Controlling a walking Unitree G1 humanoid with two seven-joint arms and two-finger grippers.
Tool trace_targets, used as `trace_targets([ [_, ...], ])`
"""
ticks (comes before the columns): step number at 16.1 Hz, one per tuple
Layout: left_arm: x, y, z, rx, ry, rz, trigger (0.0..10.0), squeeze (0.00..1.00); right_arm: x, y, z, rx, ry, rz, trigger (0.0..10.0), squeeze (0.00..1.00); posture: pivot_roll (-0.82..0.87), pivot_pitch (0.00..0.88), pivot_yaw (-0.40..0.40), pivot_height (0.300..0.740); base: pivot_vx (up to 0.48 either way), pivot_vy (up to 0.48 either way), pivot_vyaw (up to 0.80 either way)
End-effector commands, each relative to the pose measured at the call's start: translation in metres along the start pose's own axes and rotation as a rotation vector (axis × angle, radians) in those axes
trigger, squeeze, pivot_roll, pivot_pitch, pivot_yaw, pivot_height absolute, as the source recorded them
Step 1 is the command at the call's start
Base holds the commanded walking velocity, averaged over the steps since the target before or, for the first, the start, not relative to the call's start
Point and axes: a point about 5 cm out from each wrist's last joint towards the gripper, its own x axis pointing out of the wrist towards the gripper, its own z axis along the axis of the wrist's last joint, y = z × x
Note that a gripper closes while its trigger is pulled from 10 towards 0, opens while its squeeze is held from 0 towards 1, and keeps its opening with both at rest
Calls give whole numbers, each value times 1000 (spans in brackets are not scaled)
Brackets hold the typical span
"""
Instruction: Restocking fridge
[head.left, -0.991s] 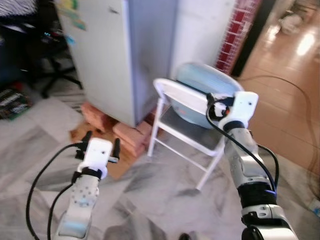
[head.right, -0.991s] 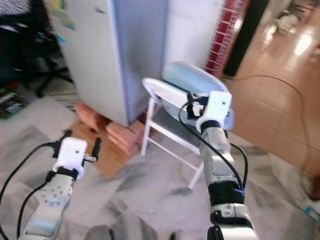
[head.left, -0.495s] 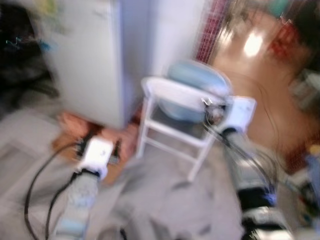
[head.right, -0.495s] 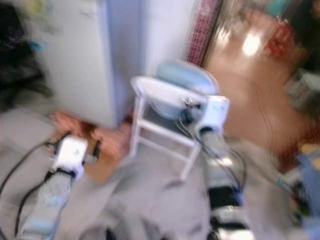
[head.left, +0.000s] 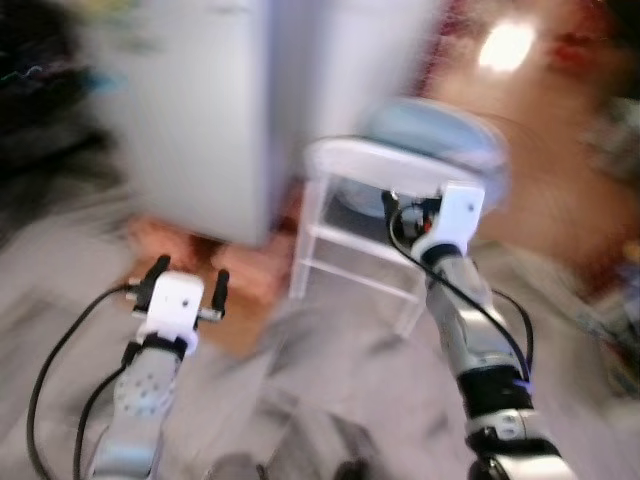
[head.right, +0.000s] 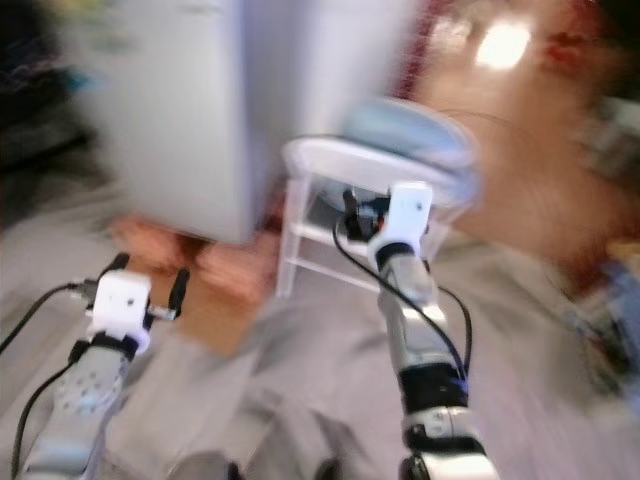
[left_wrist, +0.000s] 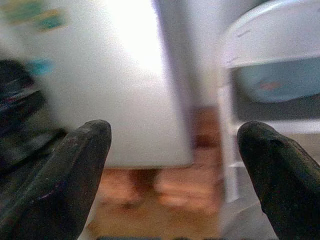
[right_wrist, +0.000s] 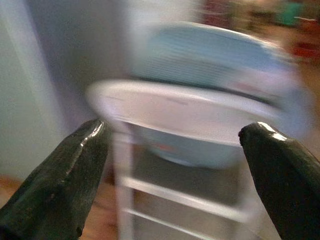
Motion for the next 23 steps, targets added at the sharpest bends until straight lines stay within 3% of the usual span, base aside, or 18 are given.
trace_targets([
  [1,-4,5,-1,6,6,10,10000,0,3,4,8,18,-22,18,10000,0,145,54,-52,740,326,352,0],
  [3,-2,12,1,11,-4,62,10000,0,-9,-10,-6,-16,21,-13,10000,0,152,45,-47,740,251,409,0],
  [5,7,30,11,22,-44,164,10000,0,-32,-27,-21,-64,57,-47,10000,0,145,29,-35,740,0,459,0],
  [8,13,43,18,34,-75,198,10000,0,-65,-42,-38,-76,125,-79,10000,0,125,15,-30,740,0,470,0],
  [11,10,36,12,44,-53,170,10000,0,-86,-47,-45,-89,155,-99,10000,0,111,3,-26,740,0,471,0],
  [14,9,17,10,-12,-27,99,10000,0,-72,-36,-39,-76,132,-74,10000,0,119,0,-33,740,0,440,-627],
  [20,6,27,4,-91,27,158,10000,0,-59,-33,-28,-78,109,-52,10000,0,130,7,-49,740,0,472,-78],
  [23,5,20,0,-158,67,92,10000,0,-56,-33,-27,-81,103,-55,10000,0,127,8,-39,740,-100,413,0],
])
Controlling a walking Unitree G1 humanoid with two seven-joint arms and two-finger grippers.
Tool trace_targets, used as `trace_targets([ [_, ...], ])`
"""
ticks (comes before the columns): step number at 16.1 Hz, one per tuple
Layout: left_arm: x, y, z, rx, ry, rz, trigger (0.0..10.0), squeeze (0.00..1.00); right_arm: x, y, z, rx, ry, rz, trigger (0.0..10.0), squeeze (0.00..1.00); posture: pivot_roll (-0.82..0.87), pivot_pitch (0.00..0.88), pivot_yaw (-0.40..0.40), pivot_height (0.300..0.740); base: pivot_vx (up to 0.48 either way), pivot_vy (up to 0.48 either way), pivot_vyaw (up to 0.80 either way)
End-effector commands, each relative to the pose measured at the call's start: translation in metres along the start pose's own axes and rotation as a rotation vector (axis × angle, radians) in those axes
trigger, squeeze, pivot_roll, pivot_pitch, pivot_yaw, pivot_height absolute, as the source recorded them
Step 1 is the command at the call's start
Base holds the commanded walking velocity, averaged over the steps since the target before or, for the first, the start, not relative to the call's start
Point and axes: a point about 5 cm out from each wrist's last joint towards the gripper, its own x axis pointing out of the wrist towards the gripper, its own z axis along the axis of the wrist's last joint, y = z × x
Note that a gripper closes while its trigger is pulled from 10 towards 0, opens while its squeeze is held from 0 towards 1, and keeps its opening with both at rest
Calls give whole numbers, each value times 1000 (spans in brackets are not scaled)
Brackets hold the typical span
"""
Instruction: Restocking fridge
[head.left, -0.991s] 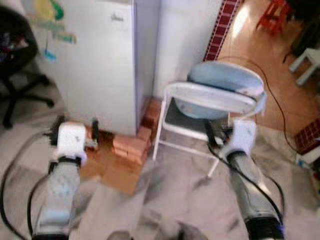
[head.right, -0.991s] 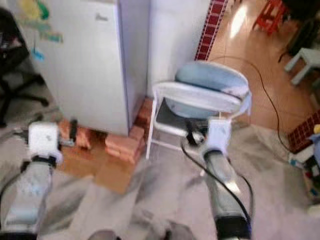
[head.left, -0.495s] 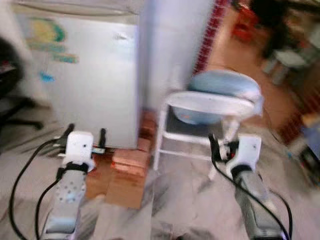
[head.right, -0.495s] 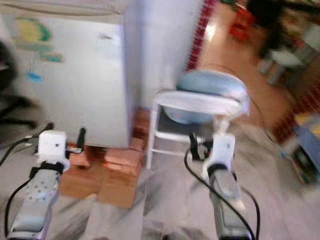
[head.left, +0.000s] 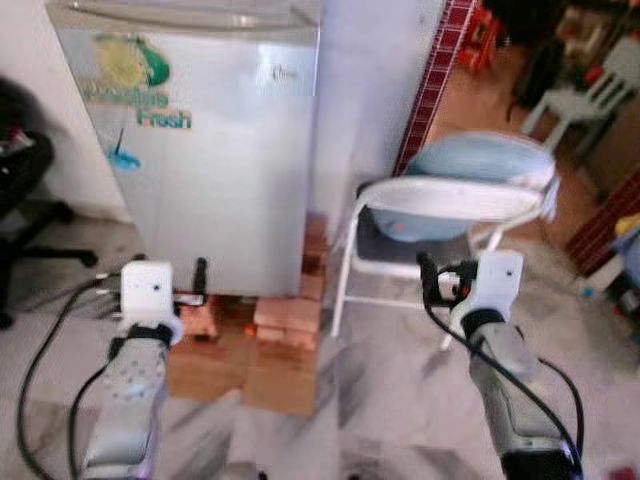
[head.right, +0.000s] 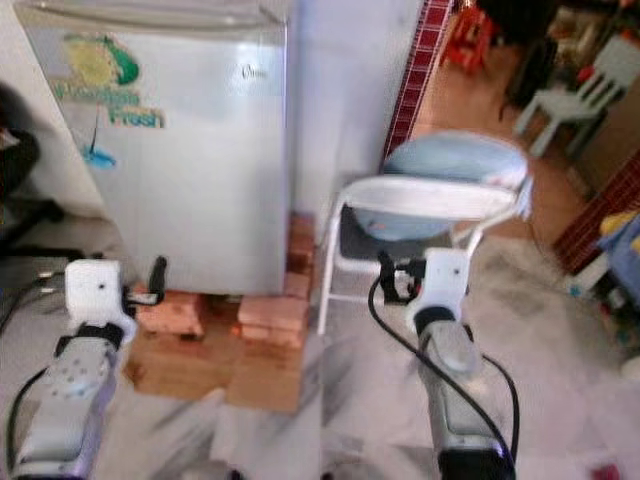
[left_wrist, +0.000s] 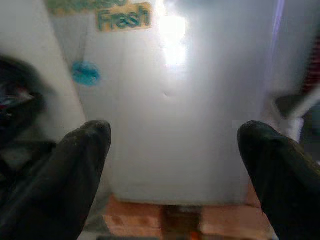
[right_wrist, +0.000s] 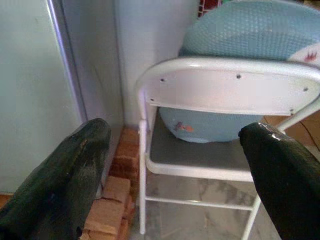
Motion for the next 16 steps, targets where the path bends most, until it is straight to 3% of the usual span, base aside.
trace_targets([
  [1,-1,-4,1,2,3,-39,10000,0,0,-3,-3,9,13,-13,10000,0,127,8,-39,740,-300,379,0],
  [7,-3,-2,2,7,5,-44,10000,0,1,-2,-2,9,16,-11,10000,0,130,19,-39,740,-259,407,0],
  [9,-5,-1,4,21,-10,-58,10000,0,1,0,-3,14,17,-5,10000,0,134,25,-36,740,0,471,-600],
  [14,-6,-3,3,23,-8,-79,10000,0,2,2,-1,9,11,5,10000,0,134,34,-39,740,0,480,0],
  [16,-4,3,4,17,-11,-28,10000,0,4,2,1,13,4,2,10000,0,135,34,-40,740,0,480,0],
])
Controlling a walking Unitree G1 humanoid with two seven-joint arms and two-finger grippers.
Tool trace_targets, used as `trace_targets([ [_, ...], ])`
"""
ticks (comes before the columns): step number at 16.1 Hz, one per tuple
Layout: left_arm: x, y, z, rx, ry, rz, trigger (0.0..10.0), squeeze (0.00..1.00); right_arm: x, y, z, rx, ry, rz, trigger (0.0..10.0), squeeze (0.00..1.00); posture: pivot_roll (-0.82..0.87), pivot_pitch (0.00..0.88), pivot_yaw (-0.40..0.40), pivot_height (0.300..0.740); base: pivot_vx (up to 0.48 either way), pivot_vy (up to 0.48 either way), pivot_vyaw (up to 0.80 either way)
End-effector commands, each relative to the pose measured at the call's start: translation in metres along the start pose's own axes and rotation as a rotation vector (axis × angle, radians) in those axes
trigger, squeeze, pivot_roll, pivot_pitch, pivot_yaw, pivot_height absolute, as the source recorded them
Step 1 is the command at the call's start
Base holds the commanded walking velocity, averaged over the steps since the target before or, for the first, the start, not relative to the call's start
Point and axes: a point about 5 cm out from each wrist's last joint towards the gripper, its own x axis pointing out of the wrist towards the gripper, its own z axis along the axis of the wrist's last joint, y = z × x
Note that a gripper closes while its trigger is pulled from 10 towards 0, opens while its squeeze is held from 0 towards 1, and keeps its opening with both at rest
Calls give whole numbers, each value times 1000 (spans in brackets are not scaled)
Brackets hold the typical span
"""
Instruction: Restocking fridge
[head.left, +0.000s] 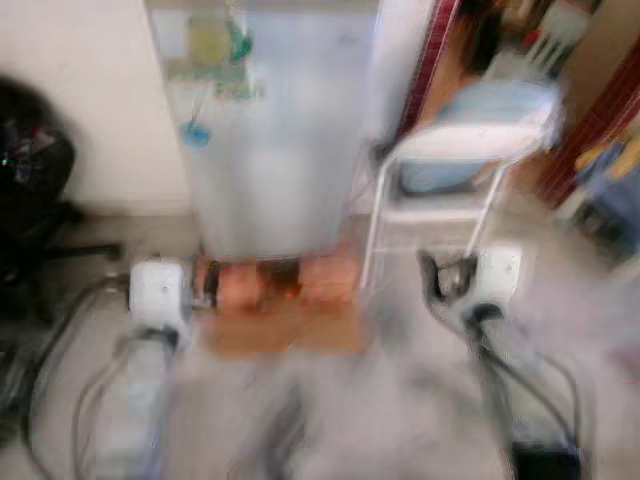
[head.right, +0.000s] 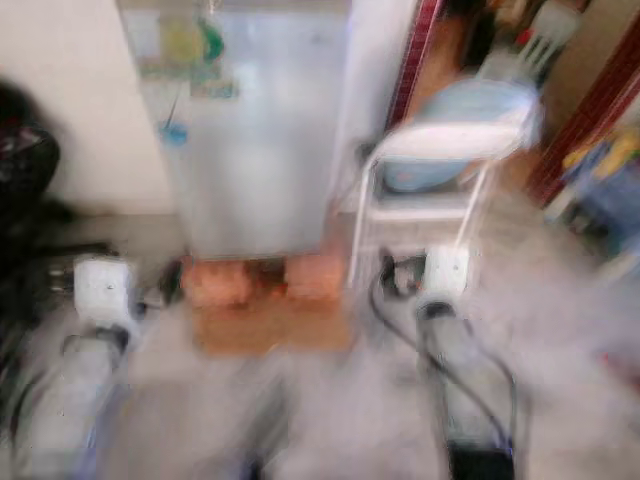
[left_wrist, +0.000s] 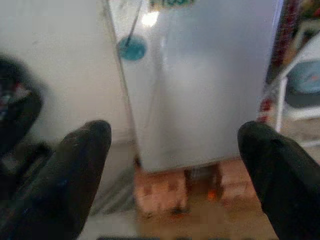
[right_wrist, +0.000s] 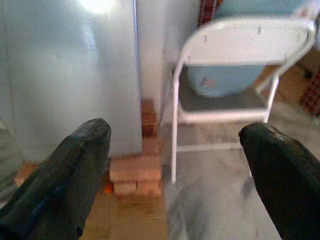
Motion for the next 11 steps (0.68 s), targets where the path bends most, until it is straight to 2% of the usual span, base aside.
trace_targets([
  [1,1,11,7,20,-32,48,10000,0,1,2,4,10,-15,9,10000,0,133,34,-40,740,0,465,0],
  [3,-2,22,11,0,-57,73,10000,0,1,3,4,13,-17,12,10000,0,133,34,-40,740,184,366,0],
  [5,-1,22,8,4,-25,63,10000,0,1,5,5,14,-19,16,10000,0,131,36,-42,740,433,0,0],
  [8,0,17,6,1,-12,45,10000,0,2,6,7,11,-25,23,10000,0,129,37,-46,740,424,0,0],
  [10,-1,12,3,30,2,27,10000,0,2,7,9,10,-29,26,10000,0,129,37,-47,740,437,0,0],
  [11,-1,10,2,15,-1,29,10000,0,3,8,10,12,-34,31,10000,0,127,37,-49,740,469,0,0],
])
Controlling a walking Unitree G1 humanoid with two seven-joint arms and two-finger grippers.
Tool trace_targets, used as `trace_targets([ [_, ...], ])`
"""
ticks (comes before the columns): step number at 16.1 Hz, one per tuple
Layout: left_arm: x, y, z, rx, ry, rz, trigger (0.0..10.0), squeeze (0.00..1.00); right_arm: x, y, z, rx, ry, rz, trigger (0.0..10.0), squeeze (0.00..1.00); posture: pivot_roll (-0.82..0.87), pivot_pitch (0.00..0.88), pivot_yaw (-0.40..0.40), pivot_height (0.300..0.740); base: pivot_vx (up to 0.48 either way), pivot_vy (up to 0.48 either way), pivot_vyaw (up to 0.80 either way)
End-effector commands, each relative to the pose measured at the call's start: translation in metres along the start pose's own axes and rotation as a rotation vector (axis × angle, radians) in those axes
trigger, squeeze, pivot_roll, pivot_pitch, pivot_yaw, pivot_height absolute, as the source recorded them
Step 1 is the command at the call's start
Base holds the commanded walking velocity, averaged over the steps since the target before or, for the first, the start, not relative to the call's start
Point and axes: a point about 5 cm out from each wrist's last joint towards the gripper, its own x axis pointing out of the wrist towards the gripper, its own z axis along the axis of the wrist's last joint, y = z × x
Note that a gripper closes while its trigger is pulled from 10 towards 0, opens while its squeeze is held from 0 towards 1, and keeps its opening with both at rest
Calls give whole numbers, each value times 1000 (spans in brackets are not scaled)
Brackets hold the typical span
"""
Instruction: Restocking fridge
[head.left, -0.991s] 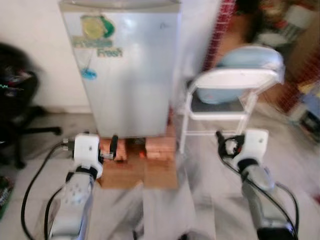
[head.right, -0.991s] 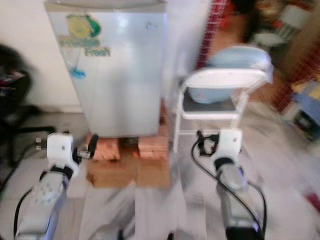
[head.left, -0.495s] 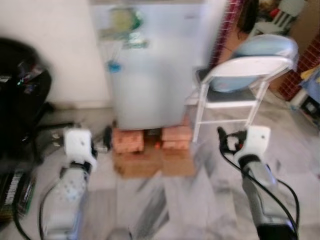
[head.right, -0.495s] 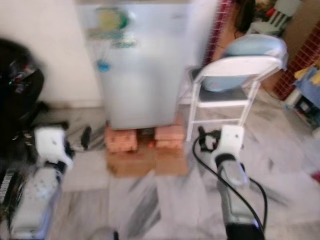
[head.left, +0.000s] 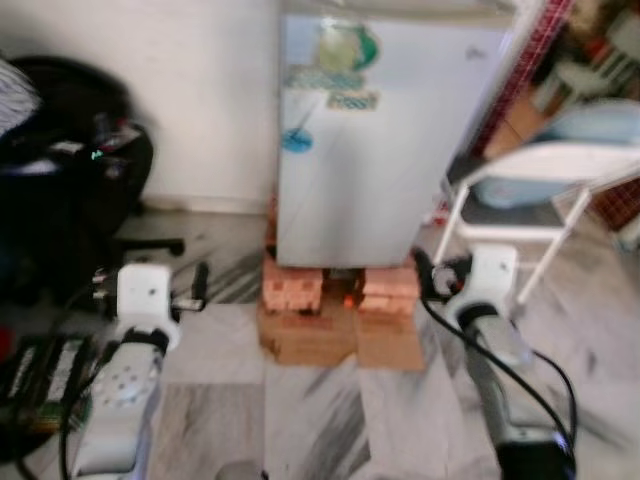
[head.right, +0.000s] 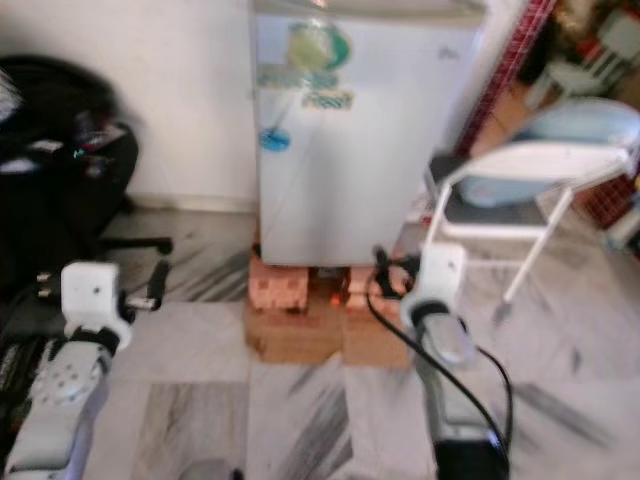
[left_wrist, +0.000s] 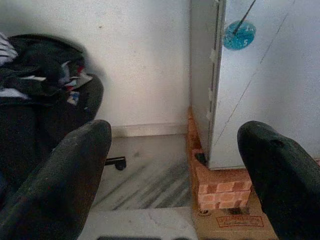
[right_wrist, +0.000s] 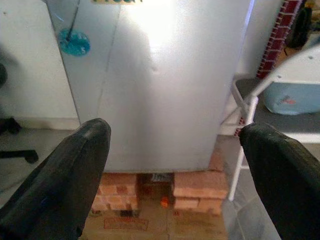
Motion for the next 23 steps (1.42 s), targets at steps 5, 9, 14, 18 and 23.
trace_targets([
  [5,0,-7,1,15,-20,-12,10000,0,-1,-4,7,-32,-18,-28,10000,0,123,35,-49,740,94,0,0],
  [9,1,-10,2,3,-20,-49,10000,0,0,-6,6,-41,-16,-32,10000,0,128,37,-46,740,0,0,0],
  [14,1,-9,2,29,-22,-26,10000,0,2,-5,6,-48,-11,-35,10000,0,130,37,-47,740,0,0,0],
  [18,2,-9,2,31,-22,-27,10000,0,2,-6,4,-55,-2,-33,10000,0,129,34,-50,740,0,0,0],
  [23,2,-9,2,30,-22,-26,10000,0,2,-6,2,-50,15,-38,10000,0,129,34,-50,740,0,0,0],
])
